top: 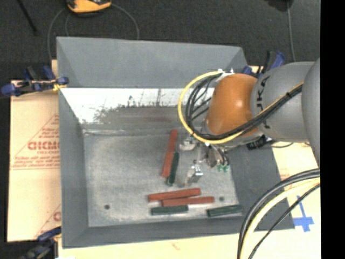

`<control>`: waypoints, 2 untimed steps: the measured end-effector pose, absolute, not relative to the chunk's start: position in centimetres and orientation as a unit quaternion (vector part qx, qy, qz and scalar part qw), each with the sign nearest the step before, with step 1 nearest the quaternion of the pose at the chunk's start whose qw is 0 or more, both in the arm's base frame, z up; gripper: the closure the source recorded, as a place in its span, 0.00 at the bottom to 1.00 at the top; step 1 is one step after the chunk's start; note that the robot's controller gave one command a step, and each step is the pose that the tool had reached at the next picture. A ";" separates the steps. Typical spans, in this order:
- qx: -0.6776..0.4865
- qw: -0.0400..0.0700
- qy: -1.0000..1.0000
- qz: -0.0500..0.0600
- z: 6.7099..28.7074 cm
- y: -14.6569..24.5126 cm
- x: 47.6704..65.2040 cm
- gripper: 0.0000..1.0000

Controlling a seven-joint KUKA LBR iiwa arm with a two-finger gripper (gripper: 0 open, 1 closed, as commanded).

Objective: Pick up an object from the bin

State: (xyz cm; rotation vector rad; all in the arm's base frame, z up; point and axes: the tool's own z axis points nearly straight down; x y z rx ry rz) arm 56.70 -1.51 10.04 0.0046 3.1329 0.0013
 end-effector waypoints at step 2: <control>-0.116 0.001 0.993 0.000 10.1 -3.0 54.3 0.00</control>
Offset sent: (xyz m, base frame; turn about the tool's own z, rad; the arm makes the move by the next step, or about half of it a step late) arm -0.0254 -0.0248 0.0116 -0.3250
